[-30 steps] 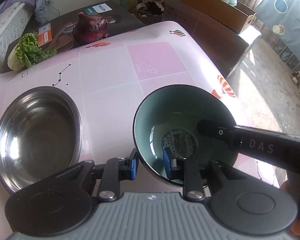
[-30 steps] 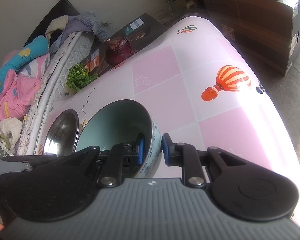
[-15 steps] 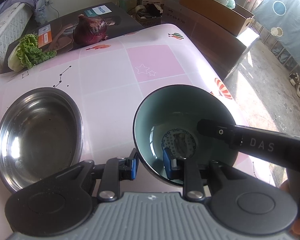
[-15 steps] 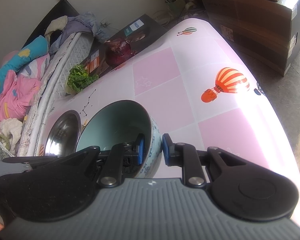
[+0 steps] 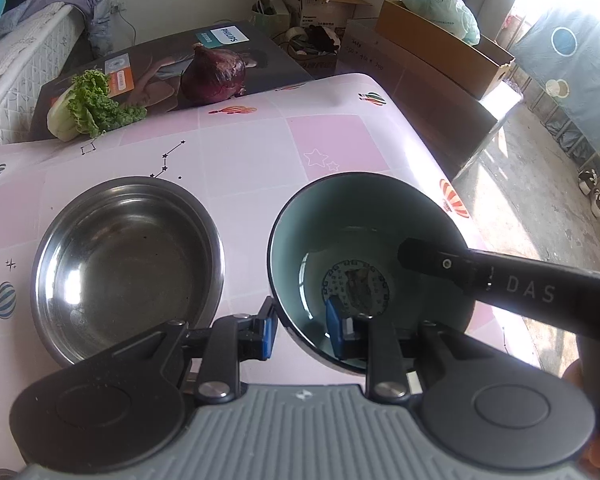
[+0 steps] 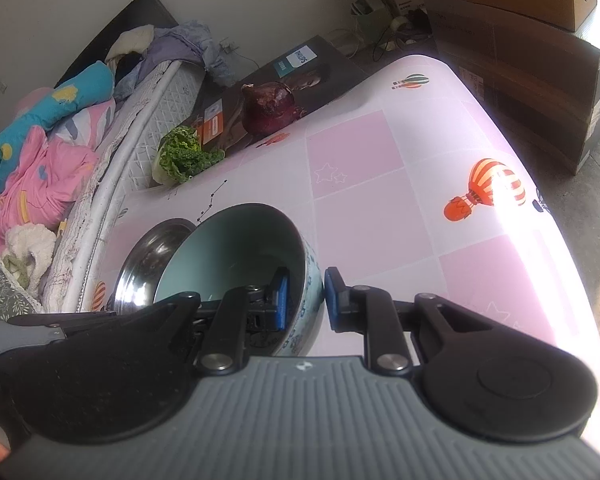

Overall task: Organize plates and bowls
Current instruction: 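Lower the green ceramic bowl into the small steel bowl with both grippers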

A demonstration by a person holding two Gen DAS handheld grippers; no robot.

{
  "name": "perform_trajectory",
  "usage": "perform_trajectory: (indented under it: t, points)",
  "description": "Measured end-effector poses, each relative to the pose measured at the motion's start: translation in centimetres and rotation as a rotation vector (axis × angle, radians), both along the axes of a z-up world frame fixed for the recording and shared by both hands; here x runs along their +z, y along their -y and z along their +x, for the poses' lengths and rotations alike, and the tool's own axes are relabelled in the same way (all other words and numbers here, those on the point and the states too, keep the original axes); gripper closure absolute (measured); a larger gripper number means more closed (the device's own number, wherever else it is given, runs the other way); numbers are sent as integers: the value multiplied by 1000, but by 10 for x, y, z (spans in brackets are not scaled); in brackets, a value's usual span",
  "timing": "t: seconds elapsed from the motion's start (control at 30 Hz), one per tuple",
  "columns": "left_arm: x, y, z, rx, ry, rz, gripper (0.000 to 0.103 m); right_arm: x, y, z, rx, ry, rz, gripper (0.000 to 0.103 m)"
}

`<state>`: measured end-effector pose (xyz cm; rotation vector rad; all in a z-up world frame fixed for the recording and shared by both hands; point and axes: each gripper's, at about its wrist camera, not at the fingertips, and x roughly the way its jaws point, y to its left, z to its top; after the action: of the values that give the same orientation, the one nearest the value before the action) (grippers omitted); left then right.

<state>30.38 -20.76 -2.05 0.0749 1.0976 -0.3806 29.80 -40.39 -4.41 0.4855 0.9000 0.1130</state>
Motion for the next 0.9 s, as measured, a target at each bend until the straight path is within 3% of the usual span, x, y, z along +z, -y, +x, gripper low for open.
perform_trajectory:
  t: [0.37,0.63,0.9]
  points:
    - [15,-78,5,115,18,-1,77,17,-76,27,111,11,5,85]
    - [2,-142,26,220,-5,18,76,3,-142,60,196,-19,29,85]
    - [-14,-162,43,218,20,17,73,-17,-167,85,211,-45,-20,85]
